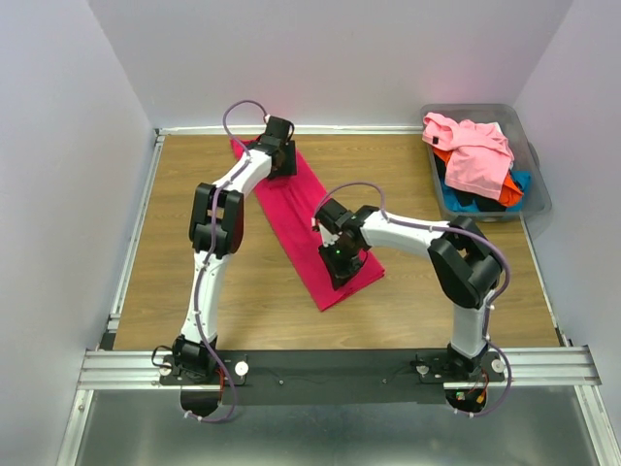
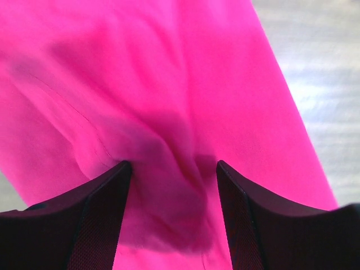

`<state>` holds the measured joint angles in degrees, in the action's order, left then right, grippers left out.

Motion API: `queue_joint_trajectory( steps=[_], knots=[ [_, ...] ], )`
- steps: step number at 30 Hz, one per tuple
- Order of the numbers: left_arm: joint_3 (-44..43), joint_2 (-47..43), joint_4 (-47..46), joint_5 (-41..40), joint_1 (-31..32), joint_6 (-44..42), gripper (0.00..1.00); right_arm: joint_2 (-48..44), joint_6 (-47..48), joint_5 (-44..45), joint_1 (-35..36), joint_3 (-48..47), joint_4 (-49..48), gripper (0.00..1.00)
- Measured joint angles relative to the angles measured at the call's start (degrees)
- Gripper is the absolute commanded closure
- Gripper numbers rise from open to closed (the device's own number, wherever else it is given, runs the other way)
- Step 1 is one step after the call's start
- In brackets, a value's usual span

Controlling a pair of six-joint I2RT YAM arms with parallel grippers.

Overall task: Fold and stack the t-shirts
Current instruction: Fold the tshirt

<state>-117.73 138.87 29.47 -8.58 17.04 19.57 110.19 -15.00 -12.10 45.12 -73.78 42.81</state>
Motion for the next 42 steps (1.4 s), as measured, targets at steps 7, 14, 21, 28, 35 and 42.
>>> queue_joint_trajectory(
  steps=[7,14,21,28,35,42],
  knots=[
    [-8.09,4.15,1.55,-0.61,0.09,-2.84,0.21,0.79,-2.97,-0.79,2.82,-1.6,-0.13,0.49],
    [4.59,-10.27,0.79,-6.1,0.09,-5.05,0.07,-2.01,-4.63,4.68,1.57,-5.2,0.76,0.32],
    [19.43,-41.0,-4.22,-12.09,0.09,-4.28,0.01,-9.84,-5.44,9.35,-9.09,-6.58,0.55,0.18],
    [47.87,-77.66,-11.3,-16.22,0.0,0.81,0.01,-17.29,-4.37,10.86,-20.98,-3.23,-0.39,0.08],
    [68.08,-93.07,-6.8,-10.95,0.2,8.22,0.02,-23.78,-4.96,10.67,-22.36,8.02,-2.86,0.16],
    [78.88,-94.18,-2.32,-3.76,10.32,25.83,0.07,-24.33,-6.8,8.87,-22.36,16.46,-5.05,0.35]
  ],
)
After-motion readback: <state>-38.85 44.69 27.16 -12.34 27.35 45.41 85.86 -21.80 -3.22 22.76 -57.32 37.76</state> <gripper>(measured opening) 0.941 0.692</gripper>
